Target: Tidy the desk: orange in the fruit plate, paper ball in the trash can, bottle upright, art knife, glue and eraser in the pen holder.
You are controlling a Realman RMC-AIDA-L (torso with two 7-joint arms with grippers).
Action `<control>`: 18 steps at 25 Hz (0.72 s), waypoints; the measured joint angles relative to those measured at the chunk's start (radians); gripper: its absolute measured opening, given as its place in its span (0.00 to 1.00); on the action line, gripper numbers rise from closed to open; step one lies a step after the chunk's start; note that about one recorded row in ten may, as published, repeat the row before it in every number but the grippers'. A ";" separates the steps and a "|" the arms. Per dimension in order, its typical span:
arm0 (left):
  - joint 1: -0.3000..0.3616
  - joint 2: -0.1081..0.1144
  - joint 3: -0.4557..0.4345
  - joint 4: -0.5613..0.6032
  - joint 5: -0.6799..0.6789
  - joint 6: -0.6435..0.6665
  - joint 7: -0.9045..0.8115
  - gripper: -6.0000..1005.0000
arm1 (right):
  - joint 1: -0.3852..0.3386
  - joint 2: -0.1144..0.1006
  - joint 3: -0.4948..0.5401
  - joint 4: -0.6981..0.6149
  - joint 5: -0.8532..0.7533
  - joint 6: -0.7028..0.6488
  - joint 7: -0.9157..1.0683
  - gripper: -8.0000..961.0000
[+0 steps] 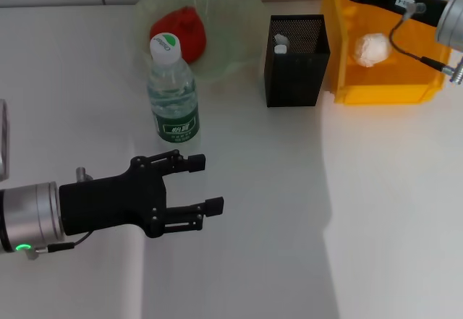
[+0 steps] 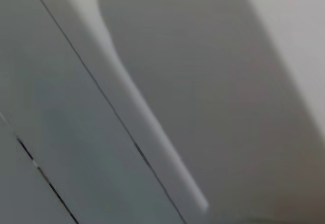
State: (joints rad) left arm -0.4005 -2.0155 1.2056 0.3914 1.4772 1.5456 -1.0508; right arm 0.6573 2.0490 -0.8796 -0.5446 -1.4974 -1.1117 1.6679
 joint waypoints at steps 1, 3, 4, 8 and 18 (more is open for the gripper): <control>0.000 0.000 0.000 0.000 0.000 0.002 0.000 0.80 | -0.030 0.004 0.001 -0.042 0.003 -0.043 -0.006 0.51; 0.003 0.002 0.000 0.001 -0.002 0.006 0.000 0.80 | -0.102 0.013 0.004 -0.127 0.006 -0.128 -0.012 0.54; 0.004 0.003 0.000 0.003 -0.004 0.009 -0.001 0.80 | -0.131 0.017 0.006 -0.160 0.008 -0.172 -0.011 0.56; 0.007 0.007 -0.004 0.007 -0.005 0.022 -0.010 0.80 | -0.248 0.009 0.038 -0.236 0.001 -0.418 -0.021 0.68; -0.010 0.049 -0.002 0.015 0.015 0.122 -0.076 0.80 | -0.352 -0.016 0.104 -0.001 -0.316 -0.842 -0.384 0.84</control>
State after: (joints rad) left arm -0.4101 -1.9662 1.2041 0.4059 1.4923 1.6678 -1.1264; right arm 0.3051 2.0332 -0.7759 -0.5453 -1.8133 -1.9534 1.2841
